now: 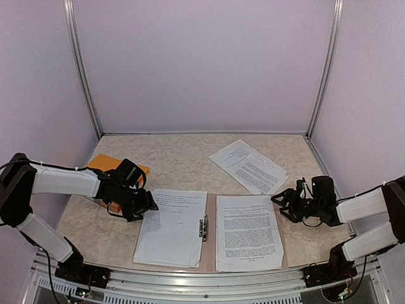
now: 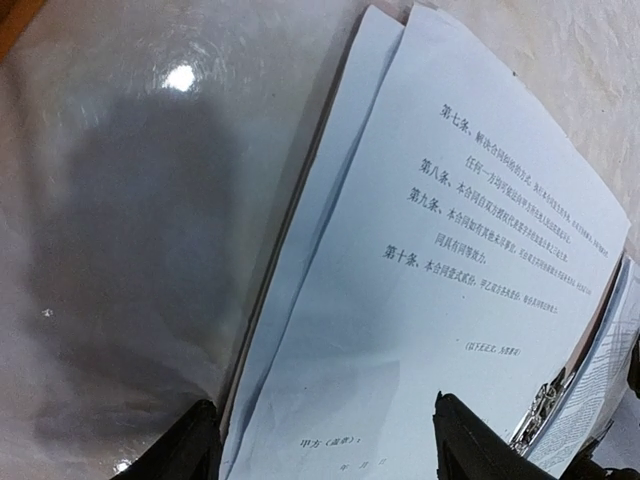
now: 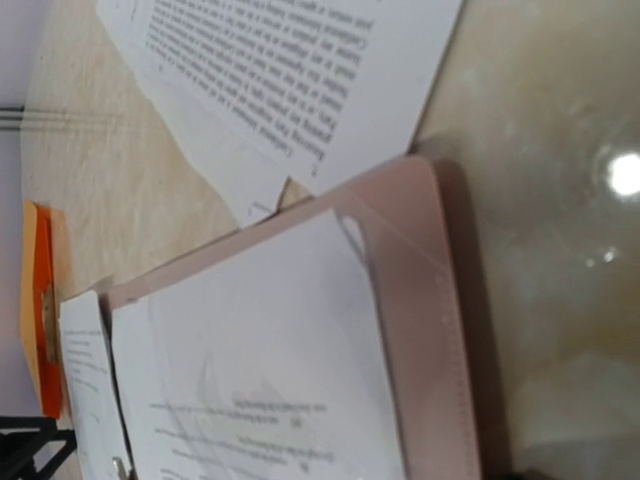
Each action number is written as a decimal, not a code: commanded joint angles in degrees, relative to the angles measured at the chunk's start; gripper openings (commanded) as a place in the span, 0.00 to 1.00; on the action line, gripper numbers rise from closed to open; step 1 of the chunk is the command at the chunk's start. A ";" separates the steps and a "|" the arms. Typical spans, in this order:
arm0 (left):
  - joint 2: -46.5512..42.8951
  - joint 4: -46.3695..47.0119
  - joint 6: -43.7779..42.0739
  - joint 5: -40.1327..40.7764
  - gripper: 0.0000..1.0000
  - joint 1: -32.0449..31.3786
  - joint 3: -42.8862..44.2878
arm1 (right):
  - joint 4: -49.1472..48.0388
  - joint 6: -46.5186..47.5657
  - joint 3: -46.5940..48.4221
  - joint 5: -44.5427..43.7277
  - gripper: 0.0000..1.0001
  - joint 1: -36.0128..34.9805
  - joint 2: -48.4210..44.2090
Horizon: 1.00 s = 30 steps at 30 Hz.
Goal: Put the files into the folder
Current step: Pick up the folder with files from the center of the board.
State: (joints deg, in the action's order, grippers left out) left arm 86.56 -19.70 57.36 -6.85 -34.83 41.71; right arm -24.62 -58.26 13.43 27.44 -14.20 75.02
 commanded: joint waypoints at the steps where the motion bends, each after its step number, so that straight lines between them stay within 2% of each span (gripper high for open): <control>1: 2.90 -1.40 0.14 -2.36 0.70 -1.03 -3.13 | 3.06 -1.43 -1.19 -1.76 0.73 -1.01 -0.55; 9: 2.99 -1.13 -0.07 -2.46 0.70 -1.03 -3.04 | -8.81 -7.58 -3.12 4.21 0.70 -1.01 4.67; 14: 3.32 -0.95 -0.19 -2.55 0.70 -1.03 -2.80 | -13.24 -7.78 -2.63 7.95 0.66 -1.02 8.80; 20: 3.44 -1.03 -0.33 -2.63 0.70 -1.03 -2.40 | -11.59 -4.61 -0.99 9.68 0.62 -1.01 9.01; 26: 3.36 -1.90 -1.13 -2.49 0.70 -1.20 -0.91 | -6.60 0.80 2.71 11.74 0.48 -1.01 9.41; 30: 1.83 -4.30 -2.66 -0.94 0.70 -1.07 0.68 | -4.87 2.41 3.53 10.99 0.48 -1.01 9.20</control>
State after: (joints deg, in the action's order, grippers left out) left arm 87.09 -18.79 56.53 -7.55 -35.16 42.17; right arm -32.71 -59.22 15.55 37.76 -14.55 83.94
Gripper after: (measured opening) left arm 0.698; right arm 0.469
